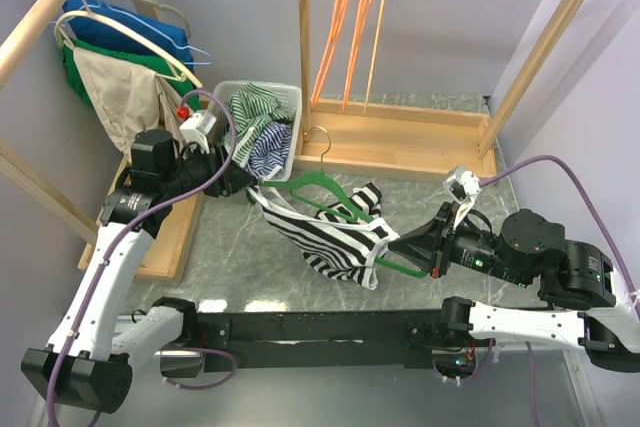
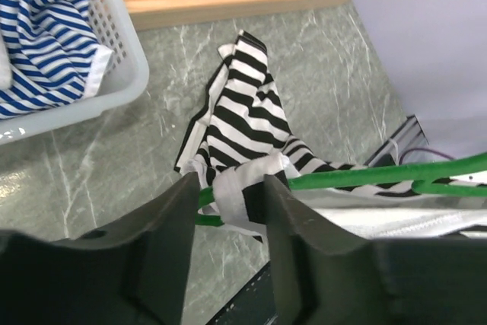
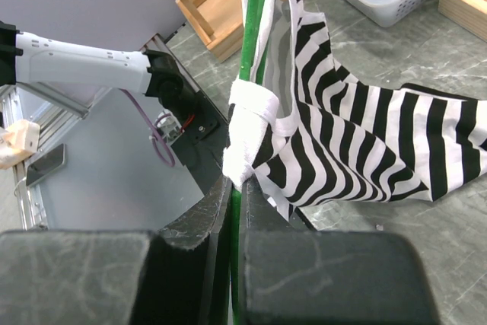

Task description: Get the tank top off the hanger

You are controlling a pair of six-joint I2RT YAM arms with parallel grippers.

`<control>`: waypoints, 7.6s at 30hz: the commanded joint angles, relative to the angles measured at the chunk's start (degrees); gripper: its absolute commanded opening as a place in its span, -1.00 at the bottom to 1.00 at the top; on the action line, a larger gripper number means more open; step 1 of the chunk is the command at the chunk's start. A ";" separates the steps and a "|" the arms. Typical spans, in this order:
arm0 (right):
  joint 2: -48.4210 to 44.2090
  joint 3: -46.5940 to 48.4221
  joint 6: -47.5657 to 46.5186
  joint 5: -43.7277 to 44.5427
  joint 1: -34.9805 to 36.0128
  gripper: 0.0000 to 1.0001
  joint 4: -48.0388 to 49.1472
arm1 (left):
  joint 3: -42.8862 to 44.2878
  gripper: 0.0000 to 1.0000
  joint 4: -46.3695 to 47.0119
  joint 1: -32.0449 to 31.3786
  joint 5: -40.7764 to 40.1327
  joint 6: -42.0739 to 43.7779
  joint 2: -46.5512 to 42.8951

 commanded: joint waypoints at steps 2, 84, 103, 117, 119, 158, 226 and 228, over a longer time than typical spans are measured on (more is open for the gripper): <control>-0.29 2.01 -0.60 0.59 0.35 -1.00 4.94 | -1.07 -0.25 1.53 0.18 5.64 0.45 0.54; 4.64 -2.56 -0.07 6.04 0.35 -1.00 8.01 | 9.38 0.16 18.06 -36.21 -38.13 -10.80 3.70; 4.99 -2.12 -0.25 5.42 0.35 -1.00 7.58 | 9.39 -0.21 20.34 -39.02 -40.94 -10.36 5.56; 4.37 -2.12 0.28 6.74 0.35 -1.00 7.84 | 9.30 -0.98 18.94 -39.28 -39.53 -9.22 6.78; 4.37 -2.21 0.45 7.18 0.35 -1.00 8.01 | 9.30 -0.98 18.68 -39.46 -40.32 -9.13 6.96; 17.29 -11.16 17.69 9.48 -15.99 0.08 14.16 | 15.54 -0.98 9.01 -43.77 -62.04 -9.83 12.15; 3.93 -14.96 -8.24 -15.57 -36.13 0.65 15.58 | 6.31 -0.98 15.94 -43.94 -37.37 6.78 -3.23; 6.03 -14.34 -10.52 -20.12 -36.22 0.65 15.31 | 5.52 -0.98 17.26 -43.86 -34.89 7.83 -3.85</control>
